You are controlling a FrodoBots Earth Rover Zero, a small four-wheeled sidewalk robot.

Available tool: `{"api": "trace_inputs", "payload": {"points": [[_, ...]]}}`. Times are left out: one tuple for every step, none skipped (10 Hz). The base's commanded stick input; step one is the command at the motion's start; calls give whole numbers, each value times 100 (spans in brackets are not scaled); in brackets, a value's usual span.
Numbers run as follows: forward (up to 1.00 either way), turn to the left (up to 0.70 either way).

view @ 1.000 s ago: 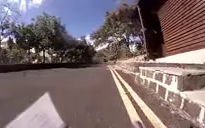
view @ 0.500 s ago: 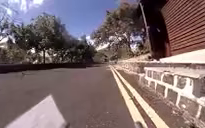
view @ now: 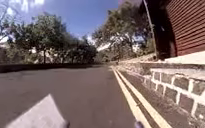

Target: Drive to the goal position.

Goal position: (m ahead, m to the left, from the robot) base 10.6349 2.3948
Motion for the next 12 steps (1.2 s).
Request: {"api": "trace_inputs", "payload": {"points": [[50, 0], [50, 0], [50, 0], [50, 0], [50, 0], [50, 0], [50, 0], [50, 0], [50, 0], [50, 0], [50, 0], [50, 0]]}}
